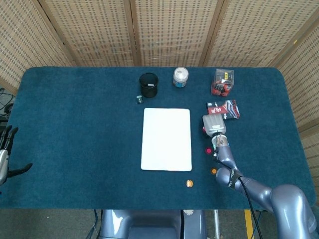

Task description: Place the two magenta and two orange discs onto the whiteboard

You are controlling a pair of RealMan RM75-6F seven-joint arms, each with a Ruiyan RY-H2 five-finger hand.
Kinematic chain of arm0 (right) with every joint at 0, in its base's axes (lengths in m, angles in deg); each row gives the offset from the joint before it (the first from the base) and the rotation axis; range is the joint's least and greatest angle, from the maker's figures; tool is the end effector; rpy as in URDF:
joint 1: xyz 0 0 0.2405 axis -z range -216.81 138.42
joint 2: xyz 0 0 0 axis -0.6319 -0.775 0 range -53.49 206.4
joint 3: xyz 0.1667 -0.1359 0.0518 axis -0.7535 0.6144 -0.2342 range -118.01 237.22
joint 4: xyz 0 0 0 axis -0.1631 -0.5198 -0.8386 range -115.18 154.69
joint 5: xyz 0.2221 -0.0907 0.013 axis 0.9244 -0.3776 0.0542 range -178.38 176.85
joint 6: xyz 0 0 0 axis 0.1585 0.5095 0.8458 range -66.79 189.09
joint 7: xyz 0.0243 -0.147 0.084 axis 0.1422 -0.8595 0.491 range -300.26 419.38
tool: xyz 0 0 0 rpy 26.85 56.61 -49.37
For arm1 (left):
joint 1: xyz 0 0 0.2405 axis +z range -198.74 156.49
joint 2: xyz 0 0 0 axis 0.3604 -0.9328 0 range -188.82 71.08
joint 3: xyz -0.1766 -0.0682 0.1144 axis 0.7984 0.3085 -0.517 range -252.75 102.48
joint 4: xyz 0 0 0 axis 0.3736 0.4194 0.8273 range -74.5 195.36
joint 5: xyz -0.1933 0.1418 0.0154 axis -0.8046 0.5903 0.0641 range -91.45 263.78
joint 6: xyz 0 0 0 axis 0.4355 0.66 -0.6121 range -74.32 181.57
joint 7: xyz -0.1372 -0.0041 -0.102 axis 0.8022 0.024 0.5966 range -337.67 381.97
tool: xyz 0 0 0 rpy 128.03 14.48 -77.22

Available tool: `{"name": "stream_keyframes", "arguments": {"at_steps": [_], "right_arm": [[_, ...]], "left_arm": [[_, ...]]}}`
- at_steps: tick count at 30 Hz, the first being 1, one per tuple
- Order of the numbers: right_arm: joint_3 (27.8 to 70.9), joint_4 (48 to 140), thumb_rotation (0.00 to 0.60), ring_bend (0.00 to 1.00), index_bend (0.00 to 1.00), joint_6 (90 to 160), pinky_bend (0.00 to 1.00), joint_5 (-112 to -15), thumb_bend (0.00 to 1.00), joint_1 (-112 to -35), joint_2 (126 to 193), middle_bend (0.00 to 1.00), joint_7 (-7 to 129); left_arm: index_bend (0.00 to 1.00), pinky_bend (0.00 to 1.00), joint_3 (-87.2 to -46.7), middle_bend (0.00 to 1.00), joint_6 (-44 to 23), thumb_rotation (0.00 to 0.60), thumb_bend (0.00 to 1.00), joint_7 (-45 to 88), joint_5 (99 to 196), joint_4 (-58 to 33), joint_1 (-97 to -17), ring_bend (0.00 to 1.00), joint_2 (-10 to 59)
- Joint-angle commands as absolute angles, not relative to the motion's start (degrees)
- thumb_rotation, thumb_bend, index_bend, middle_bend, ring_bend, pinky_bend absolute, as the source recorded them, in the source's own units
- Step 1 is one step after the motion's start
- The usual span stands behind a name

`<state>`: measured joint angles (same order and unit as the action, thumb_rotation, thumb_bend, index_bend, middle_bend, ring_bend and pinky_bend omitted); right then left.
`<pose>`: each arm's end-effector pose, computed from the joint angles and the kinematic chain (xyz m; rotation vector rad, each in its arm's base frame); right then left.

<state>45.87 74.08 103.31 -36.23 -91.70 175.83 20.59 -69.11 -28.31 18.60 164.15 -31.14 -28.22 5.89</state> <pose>-0.1879 -0.4463 -0.0607 1.6919 -0.9187 0.4506 -0.3041 0.2319 0.1241 -1.3042 -0.8974 -0.8295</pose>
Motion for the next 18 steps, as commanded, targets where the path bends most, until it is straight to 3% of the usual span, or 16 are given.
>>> {"name": "stream_keyframes", "arguments": {"at_steps": [1, 5, 18], "right_arm": [[46.0, 74.0, 0.600, 0.98, 0.42, 103.1, 1.00, -35.9, 0.31, -91.8, 175.8, 0.94, 20.5], [46.3, 73.6, 0.600, 0.98, 0.42, 102.7, 1.00, -35.2, 0.31, -92.0, 175.9, 0.94, 20.2], [47.1, 73.7, 0.600, 0.98, 0.57, 102.7, 1.00, -34.1, 0.34, -92.2, 175.4, 0.94, 19.9]], "left_arm": [[0.00, 0.00, -69.1, 0.00, -28.4, 0.600, 0.00, 18.7, 164.1, -31.2, -28.2, 0.00, 5.8], [0.00, 0.00, -69.1, 0.00, -28.4, 0.600, 0.00, 18.8, 164.2, -31.3, -28.2, 0.00, 5.7], [0.00, 0.00, -69.0, 0.00, -28.1, 0.600, 0.00, 19.2, 163.8, -31.4, -28.2, 0.00, 5.4]]}}
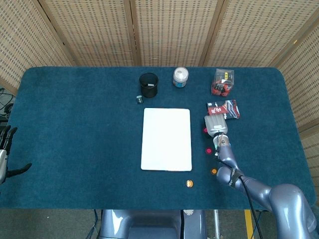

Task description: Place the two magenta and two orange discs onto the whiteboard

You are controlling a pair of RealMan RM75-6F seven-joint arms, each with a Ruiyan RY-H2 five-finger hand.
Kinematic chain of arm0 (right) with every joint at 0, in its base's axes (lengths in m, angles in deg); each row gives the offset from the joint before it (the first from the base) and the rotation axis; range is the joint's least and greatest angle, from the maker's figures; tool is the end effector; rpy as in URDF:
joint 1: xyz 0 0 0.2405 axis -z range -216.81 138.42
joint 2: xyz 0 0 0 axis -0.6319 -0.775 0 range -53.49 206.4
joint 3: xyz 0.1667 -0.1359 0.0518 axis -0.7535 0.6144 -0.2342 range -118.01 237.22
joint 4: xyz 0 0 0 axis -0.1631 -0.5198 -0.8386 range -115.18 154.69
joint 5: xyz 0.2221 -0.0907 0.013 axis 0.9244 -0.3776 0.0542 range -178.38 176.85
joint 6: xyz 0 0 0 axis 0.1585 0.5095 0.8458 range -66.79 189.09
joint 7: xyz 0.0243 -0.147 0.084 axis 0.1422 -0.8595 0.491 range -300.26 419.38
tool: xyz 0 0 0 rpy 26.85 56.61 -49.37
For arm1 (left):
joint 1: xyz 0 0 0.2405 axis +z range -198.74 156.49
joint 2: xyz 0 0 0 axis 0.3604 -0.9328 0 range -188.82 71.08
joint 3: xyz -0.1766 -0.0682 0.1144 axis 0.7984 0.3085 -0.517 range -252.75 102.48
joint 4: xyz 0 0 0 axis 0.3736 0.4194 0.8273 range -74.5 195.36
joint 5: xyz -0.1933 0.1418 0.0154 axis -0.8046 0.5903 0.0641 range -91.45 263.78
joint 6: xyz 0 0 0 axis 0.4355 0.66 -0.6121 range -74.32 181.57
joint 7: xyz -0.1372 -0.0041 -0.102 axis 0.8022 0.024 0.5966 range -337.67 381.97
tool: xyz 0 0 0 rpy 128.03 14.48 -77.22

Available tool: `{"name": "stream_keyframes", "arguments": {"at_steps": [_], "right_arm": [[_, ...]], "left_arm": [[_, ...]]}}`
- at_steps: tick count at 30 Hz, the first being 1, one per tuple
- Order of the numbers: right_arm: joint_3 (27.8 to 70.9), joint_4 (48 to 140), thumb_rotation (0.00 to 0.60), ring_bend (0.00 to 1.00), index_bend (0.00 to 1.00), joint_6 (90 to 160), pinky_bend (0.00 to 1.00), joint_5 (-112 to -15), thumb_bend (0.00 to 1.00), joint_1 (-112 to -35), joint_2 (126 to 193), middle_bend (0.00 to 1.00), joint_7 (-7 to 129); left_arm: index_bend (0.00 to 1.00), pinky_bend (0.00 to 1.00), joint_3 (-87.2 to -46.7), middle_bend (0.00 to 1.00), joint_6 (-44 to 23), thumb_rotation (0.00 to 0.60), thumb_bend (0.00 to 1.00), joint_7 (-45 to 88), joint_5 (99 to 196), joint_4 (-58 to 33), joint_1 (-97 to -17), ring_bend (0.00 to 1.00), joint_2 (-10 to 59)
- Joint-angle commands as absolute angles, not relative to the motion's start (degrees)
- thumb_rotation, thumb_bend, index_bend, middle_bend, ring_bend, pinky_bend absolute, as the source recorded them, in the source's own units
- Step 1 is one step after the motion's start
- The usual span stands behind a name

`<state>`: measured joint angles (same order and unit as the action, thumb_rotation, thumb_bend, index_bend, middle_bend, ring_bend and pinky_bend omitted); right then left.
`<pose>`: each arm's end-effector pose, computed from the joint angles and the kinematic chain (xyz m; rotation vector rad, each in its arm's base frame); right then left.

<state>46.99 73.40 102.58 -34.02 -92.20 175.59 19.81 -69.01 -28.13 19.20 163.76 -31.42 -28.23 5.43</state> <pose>-0.1950 -0.4468 -0.0599 1.6908 -0.9260 0.4175 -0.3049 0.2322 0.1263 -1.2965 -0.9063 -0.8323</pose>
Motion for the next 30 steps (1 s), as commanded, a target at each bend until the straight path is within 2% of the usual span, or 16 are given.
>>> {"name": "stream_keyframes", "arguments": {"at_steps": [1, 6, 15, 21, 30], "right_arm": [[47.1, 73.9, 0.600, 0.98, 0.57, 102.8, 1.00, -34.2, 0.34, -92.2, 175.3, 0.94, 20.0], [46.4, 76.9, 0.600, 0.98, 0.58, 103.7, 1.00, -35.4, 0.34, -92.4, 174.1, 0.94, 21.2], [42.6, 93.0, 0.600, 0.98, 0.58, 109.8, 1.00, -34.3, 0.34, -97.2, 170.7, 0.94, 17.5], [43.0, 97.6, 0.600, 0.98, 0.58, 113.9, 1.00, -29.8, 0.34, -101.1, 174.7, 0.94, 12.1], [44.1, 94.6, 0.600, 0.98, 0.56, 117.6, 1.00, -27.3, 0.35, -104.4, 182.7, 0.94, 8.3]], "left_arm": [[0.00, 0.00, -69.0, 0.00, -28.1, 0.600, 0.00, 19.2, 163.8, -31.4, -28.3, 0.00, 5.4], [0.00, 0.00, -69.1, 0.00, -28.0, 0.600, 0.00, 19.4, 163.8, -31.6, -28.3, 0.00, 5.3], [0.00, 0.00, -69.4, 0.00, -27.9, 0.600, 0.00, 20.0, 164.5, -31.7, -28.3, 0.00, 5.0], [0.00, 0.00, -69.4, 0.00, -27.5, 0.600, 0.00, 21.5, 164.5, -31.3, -28.3, 0.00, 4.5], [0.00, 0.00, -69.6, 0.00, -27.5, 0.600, 0.00, 22.9, 164.9, -31.4, -28.2, 0.00, 3.8]]}}
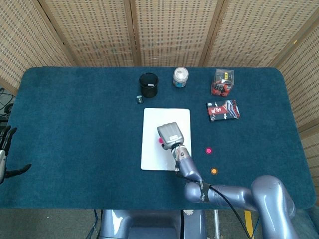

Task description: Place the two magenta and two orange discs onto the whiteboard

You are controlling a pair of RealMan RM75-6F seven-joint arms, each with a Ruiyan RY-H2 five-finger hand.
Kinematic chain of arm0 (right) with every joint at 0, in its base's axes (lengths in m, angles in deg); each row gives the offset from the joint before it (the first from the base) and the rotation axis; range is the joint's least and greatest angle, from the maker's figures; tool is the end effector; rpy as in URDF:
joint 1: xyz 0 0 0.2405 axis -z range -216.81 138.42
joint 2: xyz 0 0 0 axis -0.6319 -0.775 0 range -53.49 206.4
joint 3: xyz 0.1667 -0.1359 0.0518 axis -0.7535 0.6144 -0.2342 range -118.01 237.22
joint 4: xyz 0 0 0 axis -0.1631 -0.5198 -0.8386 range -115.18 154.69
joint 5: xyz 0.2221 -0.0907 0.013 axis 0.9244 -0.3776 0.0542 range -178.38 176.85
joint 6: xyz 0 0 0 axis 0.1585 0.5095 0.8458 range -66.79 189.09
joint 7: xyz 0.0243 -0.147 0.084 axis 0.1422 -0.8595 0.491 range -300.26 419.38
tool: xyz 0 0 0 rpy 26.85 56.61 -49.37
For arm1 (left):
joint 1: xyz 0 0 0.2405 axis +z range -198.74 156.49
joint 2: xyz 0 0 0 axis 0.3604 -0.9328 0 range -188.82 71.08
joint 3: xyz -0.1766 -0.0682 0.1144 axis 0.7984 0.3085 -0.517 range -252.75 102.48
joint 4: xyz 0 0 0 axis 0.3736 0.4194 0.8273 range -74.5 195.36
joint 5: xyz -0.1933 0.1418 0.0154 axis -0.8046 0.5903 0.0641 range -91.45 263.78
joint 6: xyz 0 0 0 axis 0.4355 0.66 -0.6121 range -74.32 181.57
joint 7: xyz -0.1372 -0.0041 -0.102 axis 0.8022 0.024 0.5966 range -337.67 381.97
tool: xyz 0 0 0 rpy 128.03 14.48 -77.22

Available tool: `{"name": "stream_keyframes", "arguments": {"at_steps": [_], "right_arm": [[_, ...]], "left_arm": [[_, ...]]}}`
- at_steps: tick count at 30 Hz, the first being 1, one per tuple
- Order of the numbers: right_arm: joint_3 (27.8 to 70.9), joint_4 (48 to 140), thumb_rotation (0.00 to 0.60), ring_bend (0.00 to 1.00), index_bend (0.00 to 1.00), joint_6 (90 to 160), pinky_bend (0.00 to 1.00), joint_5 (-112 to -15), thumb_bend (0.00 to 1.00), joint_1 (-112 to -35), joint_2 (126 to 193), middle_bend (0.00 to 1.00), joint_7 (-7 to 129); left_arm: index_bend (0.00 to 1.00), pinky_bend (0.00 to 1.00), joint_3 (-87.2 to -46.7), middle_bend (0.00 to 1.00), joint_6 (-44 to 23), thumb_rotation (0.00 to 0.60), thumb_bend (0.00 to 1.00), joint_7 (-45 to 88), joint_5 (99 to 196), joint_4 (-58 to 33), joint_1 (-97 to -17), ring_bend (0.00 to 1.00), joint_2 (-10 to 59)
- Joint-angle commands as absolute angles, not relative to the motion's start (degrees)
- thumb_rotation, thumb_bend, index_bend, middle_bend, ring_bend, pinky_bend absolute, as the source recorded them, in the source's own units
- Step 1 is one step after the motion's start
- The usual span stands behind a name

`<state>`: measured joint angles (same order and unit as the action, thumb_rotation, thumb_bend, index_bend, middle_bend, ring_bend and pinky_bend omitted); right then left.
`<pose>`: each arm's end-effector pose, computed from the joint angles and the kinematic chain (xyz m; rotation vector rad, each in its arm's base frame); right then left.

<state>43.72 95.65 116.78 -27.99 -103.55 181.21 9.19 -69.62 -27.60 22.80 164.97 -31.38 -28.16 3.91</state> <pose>-0.0194 -0.3712 -0.1260 1.9184 -0.8899 0.6581 -0.3069 0.2300 0.1305 -1.3084 -0.9341 -0.8581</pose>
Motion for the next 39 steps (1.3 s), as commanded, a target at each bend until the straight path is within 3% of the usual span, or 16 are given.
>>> {"name": "stream_keyframes", "arguments": {"at_steps": [1, 5, 7, 14, 18, 24, 31, 39], "right_arm": [[44.3, 94.4, 0.600, 0.98, 0.53, 117.6, 1.00, -27.3, 0.33, -104.5, 182.9, 0.94, 8.2], [44.3, 94.9, 0.600, 0.98, 0.27, 117.8, 1.00, -27.5, 0.17, -104.2, 182.7, 0.94, 8.6], [44.4, 96.1, 0.600, 0.98, 0.24, 118.2, 1.00, -27.9, 0.16, -103.8, 181.7, 0.94, 8.8], [46.8, 106.4, 0.600, 0.98, 0.25, 120.2, 1.00, -31.6, 0.19, -99.3, 173.0, 0.94, 11.5], [50.8, 112.1, 0.600, 0.98, 0.34, 121.5, 1.00, -36.0, 0.23, -94.1, 165.8, 0.94, 15.4], [56.3, 114.0, 0.600, 0.98, 0.38, 121.1, 1.00, -43.4, 0.25, -87.2, 157.9, 0.94, 23.2], [59.5, 110.3, 0.600, 0.98, 0.40, 120.4, 1.00, -50.5, 0.26, -81.9, 156.0, 0.94, 31.2], [59.3, 105.7, 0.600, 0.98, 0.42, 118.6, 1.00, -55.0, 0.30, -80.0, 158.3, 0.94, 35.9]], "left_arm": [[0.00, 0.00, -69.6, 0.00, -27.5, 0.600, 0.00, 23.0, 164.8, -31.4, -28.2, 0.00, 3.8], [0.00, 0.00, -69.5, 0.00, -27.4, 0.600, 0.00, 23.2, 164.7, -31.4, -28.2, 0.00, 3.7], [0.00, 0.00, -69.5, 0.00, -27.3, 0.600, 0.00, 23.3, 164.7, -31.4, -28.2, 0.00, 3.7], [0.00, 0.00, -69.5, 0.00, -27.1, 0.600, 0.00, 23.2, 164.5, -31.1, -28.4, 0.00, 3.9], [0.00, 0.00, -69.7, 0.00, -27.4, 0.600, 0.00, 23.0, 165.0, -31.3, -28.3, 0.00, 3.9], [0.00, 0.00, -70.3, 0.00, -28.5, 0.600, 0.00, 22.4, 166.6, -31.9, -27.9, 0.00, 4.0], [0.00, 0.00, -70.8, 0.00, -29.6, 0.600, 0.00, 20.9, 167.9, -32.7, -27.7, 0.00, 4.4], [0.00, 0.00, -70.9, 0.00, -29.5, 0.600, 0.00, 20.0, 167.6, -32.9, -27.7, 0.00, 4.7]]}}
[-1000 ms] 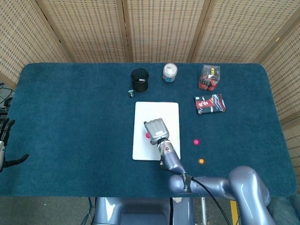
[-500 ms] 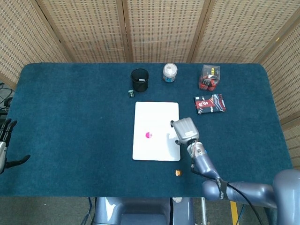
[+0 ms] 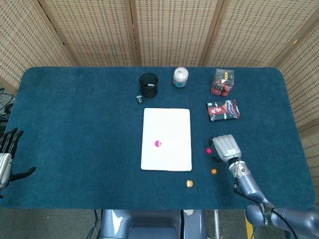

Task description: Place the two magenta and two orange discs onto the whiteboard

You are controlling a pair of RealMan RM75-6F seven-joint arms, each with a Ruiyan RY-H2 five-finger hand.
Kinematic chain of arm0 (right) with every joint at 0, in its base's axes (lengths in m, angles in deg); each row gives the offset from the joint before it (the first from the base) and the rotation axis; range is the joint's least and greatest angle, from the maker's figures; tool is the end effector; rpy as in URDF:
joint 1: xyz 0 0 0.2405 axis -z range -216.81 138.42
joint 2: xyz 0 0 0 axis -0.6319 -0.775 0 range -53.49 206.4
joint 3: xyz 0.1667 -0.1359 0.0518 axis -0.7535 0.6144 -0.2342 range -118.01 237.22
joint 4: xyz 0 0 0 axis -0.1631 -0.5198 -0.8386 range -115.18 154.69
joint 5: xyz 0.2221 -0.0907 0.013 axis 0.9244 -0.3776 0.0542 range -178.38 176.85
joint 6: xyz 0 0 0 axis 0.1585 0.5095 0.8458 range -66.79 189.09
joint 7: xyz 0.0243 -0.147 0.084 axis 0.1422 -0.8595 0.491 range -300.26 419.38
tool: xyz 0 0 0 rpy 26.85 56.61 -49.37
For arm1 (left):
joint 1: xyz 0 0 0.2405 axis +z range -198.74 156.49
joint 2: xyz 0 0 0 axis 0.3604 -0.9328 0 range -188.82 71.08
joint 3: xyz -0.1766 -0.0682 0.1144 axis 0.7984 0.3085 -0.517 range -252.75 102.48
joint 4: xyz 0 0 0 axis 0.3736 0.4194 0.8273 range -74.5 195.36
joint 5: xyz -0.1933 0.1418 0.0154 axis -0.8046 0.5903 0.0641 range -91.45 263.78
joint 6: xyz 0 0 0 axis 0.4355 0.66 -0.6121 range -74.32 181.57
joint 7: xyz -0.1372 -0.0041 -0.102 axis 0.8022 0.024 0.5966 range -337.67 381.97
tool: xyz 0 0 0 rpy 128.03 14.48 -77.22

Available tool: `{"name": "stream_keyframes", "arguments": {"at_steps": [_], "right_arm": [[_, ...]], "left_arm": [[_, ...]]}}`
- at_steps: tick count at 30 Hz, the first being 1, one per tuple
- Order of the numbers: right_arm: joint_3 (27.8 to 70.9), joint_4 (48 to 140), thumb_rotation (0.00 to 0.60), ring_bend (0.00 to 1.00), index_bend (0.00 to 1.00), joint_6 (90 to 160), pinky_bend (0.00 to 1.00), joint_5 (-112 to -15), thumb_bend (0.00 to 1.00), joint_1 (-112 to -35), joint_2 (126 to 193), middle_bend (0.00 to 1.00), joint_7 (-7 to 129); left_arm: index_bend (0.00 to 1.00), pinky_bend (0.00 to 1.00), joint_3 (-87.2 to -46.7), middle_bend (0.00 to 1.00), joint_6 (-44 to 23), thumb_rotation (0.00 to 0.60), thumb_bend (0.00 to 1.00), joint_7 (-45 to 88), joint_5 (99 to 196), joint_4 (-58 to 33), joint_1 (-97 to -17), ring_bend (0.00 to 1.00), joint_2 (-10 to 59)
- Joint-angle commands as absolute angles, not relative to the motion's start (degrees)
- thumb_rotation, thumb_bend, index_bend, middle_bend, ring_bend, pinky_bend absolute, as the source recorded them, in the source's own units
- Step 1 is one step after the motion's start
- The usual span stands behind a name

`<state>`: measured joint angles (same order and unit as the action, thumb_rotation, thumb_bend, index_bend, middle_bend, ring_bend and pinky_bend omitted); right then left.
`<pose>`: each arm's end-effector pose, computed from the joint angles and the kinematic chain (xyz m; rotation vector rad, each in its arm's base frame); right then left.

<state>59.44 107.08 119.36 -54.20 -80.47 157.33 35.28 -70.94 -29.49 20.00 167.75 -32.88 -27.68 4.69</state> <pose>-0.2010 -0.3330 -0.0297 1.8114 -0.9546 0.6151 -0.2941 0.2217 0.1206 -1.3522 -0.9046 -0.8670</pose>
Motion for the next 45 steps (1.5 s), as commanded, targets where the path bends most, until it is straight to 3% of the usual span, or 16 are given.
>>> {"name": "stream_keyframes", "arguments": {"at_steps": [1, 26, 33, 41, 45], "right_arm": [[59.1, 104.8, 0.600, 0.98, 0.42, 118.2, 1.00, -55.1, 0.31, -80.0, 158.9, 0.94, 35.8], [56.3, 97.4, 0.600, 0.98, 0.42, 112.7, 1.00, -50.8, 0.31, -81.0, 165.1, 0.94, 31.3], [55.7, 96.8, 0.600, 0.98, 0.54, 112.0, 1.00, -49.8, 0.31, -81.2, 165.4, 0.94, 30.5], [54.5, 98.1, 0.600, 0.98, 0.55, 111.5, 1.00, -49.2, 0.31, -81.6, 165.0, 0.94, 30.4], [51.5, 100.7, 0.600, 0.98, 0.55, 111.6, 1.00, -47.4, 0.31, -84.0, 164.7, 0.94, 28.9]], "left_arm": [[0.00, 0.00, -70.8, 0.00, -29.5, 0.600, 0.00, 20.0, 167.5, -32.9, -27.7, 0.00, 4.7], [0.00, 0.00, -70.7, 0.00, -28.4, 0.600, 0.00, 19.6, 166.5, -32.6, -28.1, 0.00, 5.0], [0.00, 0.00, -70.6, 0.00, -28.4, 0.600, 0.00, 19.5, 166.4, -32.7, -28.1, 0.00, 5.0], [0.00, 0.00, -70.6, 0.00, -28.3, 0.600, 0.00, 19.5, 166.3, -32.7, -28.1, 0.00, 5.0], [0.00, 0.00, -70.7, 0.00, -28.1, 0.600, 0.00, 19.4, 166.3, -32.8, -28.2, 0.00, 5.0]]}}
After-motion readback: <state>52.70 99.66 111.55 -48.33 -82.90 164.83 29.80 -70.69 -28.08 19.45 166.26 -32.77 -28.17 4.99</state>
